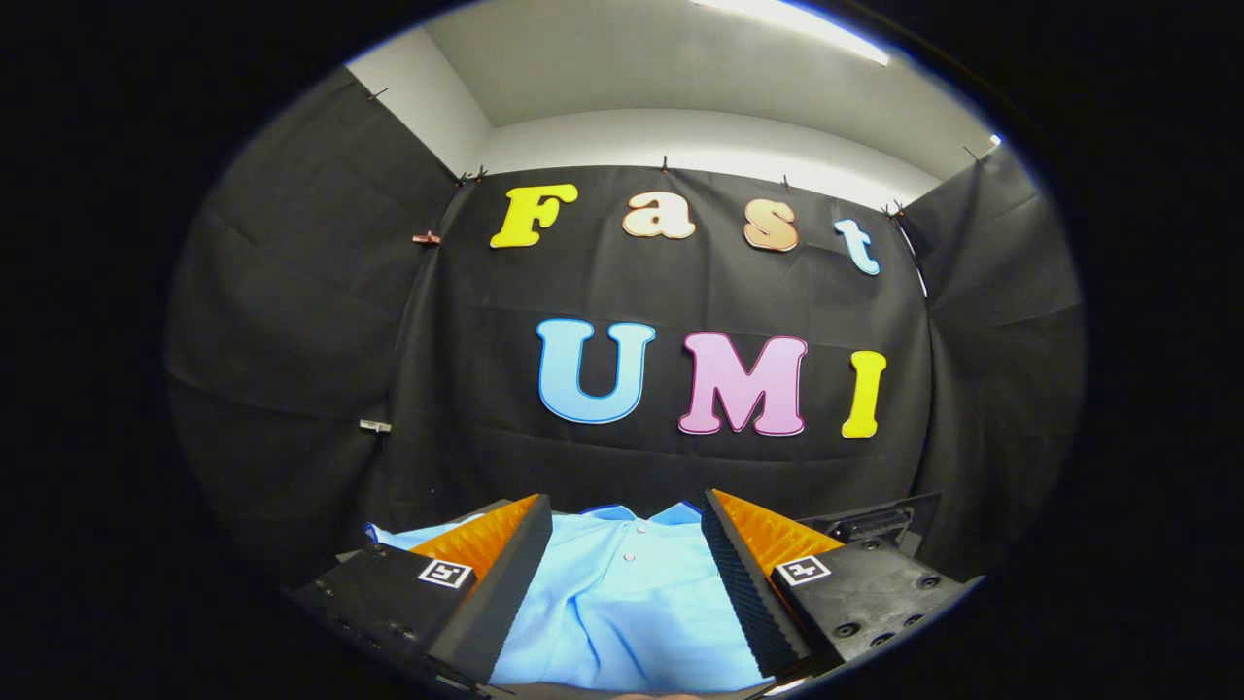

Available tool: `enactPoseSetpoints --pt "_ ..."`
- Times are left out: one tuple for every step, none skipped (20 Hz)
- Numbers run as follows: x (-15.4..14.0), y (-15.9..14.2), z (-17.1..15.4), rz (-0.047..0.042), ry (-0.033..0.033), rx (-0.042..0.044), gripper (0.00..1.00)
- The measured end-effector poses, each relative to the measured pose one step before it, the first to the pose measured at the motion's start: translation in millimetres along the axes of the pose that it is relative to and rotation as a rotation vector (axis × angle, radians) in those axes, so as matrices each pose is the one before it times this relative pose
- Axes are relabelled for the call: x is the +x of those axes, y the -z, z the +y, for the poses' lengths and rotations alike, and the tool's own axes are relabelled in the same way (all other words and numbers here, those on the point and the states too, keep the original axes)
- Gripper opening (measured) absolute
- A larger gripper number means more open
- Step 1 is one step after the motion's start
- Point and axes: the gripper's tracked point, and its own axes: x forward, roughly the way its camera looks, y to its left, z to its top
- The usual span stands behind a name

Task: Put the clothes into the washing machine and then close the washing machine lid.

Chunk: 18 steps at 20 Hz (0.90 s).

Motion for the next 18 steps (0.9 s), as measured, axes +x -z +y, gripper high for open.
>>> enactPoseSetpoints --pt "2.17 0.78 1.82 0.00611 -0.01333 -0.00753 0.97" --pt "1.87 -0.43 0.33 0.00553 -0.00518 -0.00257 0.97" --pt "2.23 1.11 0.49 0.00934 -0.00723 -0.00012 0.96" --pt "3.44 1.66 0.74 0.01349 -0.00553 0.00151 0.95" --pt "3.45 0.85 -0.59 0.0112 -0.0023 0.00153 0.95" --pt "3.56 0.43 0.48 0.00771 -0.00389 0.00481 0.95" --pt "4.58 0.02 2.95 0.00834 -0.01014 0.00375 0.95" --pt "4.43 2.37 4.45 0.01246 -0.01555 0.00089 0.95" --pt "5.41 4.6 2.95 0.01985 -0.0138 -0.00881 0.95" --pt "4.55 5.15 -0.62 0.02349 -0.0036 -0.00884 0.95" --pt "6.2 6.03 -2.8 0.02939 0.00214 -0.00364 0.95" --pt "6.8 7.31 -1.41 0.03693 -0.00226 0.00345 0.95" --pt "8.6 4.94 -2.05 0.03923 0.00145 0.00308 0.95" --pt "9.49 4.53 -4.08 0.03949 0.00254 0.00518 0.95" --pt "9.84 5.48 -2.79 0.04686 -0.00249 0.01247 0.95" --pt "11.67 7.4 -2.23 0.0533 -0.00609 0.01608 0.95" --pt "11.52 6.14 -3.15 0.05775 -0.00067 0.01549 0.95" --pt "12.68 9.72 -6.43 0.07255 0.01016 0.0242 0.95"
